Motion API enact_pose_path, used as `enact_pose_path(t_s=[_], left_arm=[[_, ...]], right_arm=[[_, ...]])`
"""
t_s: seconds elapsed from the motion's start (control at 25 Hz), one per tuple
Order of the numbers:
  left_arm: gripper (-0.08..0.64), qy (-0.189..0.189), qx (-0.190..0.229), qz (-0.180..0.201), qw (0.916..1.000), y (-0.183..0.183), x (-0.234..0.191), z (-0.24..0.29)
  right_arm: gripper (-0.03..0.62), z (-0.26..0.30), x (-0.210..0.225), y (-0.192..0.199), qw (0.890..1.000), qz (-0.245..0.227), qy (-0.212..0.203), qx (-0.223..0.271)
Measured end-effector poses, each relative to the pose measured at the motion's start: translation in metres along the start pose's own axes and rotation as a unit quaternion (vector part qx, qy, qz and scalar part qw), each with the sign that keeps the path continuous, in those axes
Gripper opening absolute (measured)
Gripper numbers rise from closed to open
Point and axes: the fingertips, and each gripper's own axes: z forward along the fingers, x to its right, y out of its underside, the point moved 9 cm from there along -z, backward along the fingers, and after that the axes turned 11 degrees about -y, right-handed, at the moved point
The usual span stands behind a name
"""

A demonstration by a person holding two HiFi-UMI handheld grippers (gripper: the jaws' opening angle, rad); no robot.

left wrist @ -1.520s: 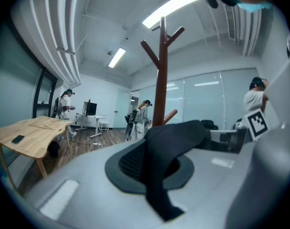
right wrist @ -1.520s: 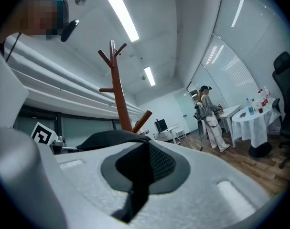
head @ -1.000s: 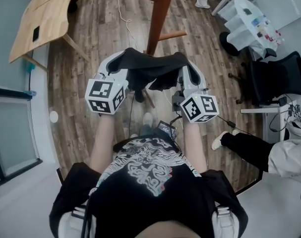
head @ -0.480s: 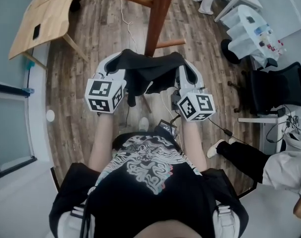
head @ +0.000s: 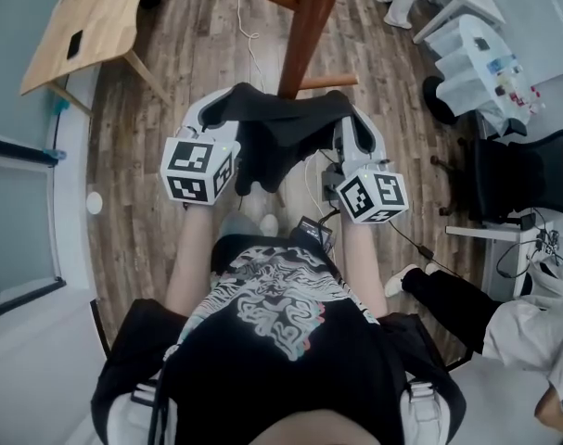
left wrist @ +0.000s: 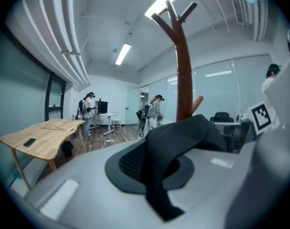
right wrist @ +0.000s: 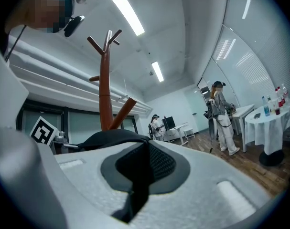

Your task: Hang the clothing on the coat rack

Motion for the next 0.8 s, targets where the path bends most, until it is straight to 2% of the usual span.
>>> enact_pose_path(t_s=[0.28,0.8], left_arm=[[0.006,0.002,-0.031,0.002,0.9995,0.016,0.000,0.011],[0.006,0.000,-0.075,-0.008,0.9972,0.049,-0.003,0.016]], right_arm=[[0.011,0.000,0.011,0.022,0.999,-0.002,0.007,-0.037],[0.011,0.001,0.017,0.059,0.997,0.025,0.005,-0.069]])
